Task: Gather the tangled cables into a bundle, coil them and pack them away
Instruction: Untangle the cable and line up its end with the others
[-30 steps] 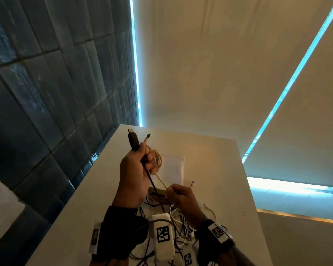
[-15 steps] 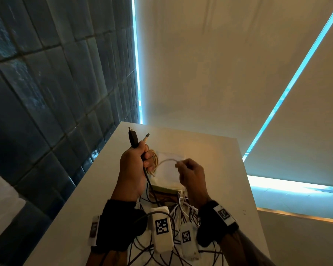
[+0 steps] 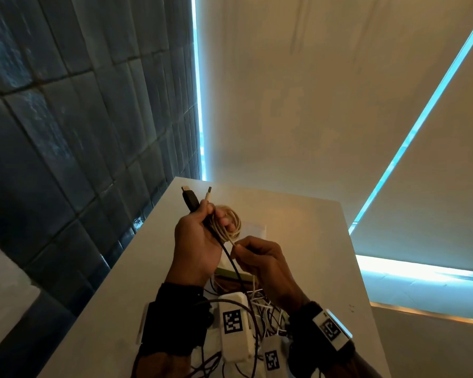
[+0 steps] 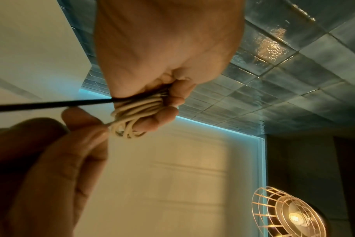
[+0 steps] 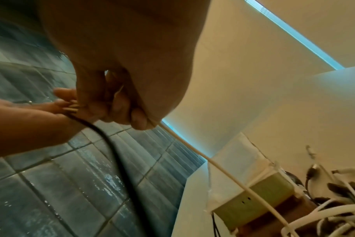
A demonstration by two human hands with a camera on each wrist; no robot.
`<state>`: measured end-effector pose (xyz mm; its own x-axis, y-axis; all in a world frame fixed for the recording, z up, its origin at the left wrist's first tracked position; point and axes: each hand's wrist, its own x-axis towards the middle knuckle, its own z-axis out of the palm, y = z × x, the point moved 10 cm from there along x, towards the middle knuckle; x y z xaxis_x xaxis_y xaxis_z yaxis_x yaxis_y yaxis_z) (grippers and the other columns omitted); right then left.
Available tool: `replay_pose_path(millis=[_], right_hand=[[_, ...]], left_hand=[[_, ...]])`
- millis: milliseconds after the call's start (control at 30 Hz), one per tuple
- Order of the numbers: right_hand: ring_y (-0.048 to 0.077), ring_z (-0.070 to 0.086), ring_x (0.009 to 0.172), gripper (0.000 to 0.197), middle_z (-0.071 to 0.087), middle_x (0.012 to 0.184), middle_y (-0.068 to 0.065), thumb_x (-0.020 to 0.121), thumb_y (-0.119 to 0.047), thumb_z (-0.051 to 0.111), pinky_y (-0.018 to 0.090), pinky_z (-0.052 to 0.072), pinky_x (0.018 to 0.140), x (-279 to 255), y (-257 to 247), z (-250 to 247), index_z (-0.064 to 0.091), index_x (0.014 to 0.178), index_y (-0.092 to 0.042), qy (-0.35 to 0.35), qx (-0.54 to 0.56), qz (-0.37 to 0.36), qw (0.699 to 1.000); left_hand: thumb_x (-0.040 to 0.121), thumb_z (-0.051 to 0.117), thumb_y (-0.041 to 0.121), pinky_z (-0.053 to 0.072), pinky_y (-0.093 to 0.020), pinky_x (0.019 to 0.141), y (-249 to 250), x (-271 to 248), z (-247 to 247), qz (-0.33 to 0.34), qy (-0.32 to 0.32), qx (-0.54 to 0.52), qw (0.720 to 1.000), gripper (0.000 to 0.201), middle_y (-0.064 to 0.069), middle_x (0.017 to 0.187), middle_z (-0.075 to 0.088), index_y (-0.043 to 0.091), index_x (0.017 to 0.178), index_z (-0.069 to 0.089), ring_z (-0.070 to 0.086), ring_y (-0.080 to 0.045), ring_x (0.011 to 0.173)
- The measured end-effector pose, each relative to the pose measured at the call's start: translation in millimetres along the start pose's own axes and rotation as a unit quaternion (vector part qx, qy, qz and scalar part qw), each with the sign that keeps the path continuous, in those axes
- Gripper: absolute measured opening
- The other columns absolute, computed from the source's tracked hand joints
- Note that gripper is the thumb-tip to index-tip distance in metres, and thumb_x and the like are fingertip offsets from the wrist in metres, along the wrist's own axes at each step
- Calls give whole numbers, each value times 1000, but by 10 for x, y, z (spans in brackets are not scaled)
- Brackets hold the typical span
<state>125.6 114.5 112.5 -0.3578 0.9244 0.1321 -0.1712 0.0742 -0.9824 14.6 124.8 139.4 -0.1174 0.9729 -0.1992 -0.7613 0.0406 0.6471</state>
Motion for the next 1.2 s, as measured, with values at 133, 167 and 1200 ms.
replay_pose_path(millis=[133,167,1200], right_hand=[[13,37,54,21,40,68,15,96,-6,52,18,35,51,-25,246,-79,61,81,5,2,-12,31,999],[11,40,54,21,41,68,14,96,-5,51,17,36,51,-35,325,-120,61,80,5,10,-19,37,999],[9,36,49,21,47,53,-4,92,-11,59,19,31,48,262,-414,-81,66,77,2,75,-34,-115,990]], left_hand=[[101,33,18,33,-27,56,122,-30,56,43,-14,-6,999,33,1,60,45,15,70,45,38,-10,48],[100,33,18,32,-26,54,154,-36,73,50,-19,-3,999,33,1,60,45,15,70,44,36,-10,48],[100,42,20,49,-34,69,22,53,-142,24,60,102,993,29,-10,72,66,5,81,58,61,-22,71]])
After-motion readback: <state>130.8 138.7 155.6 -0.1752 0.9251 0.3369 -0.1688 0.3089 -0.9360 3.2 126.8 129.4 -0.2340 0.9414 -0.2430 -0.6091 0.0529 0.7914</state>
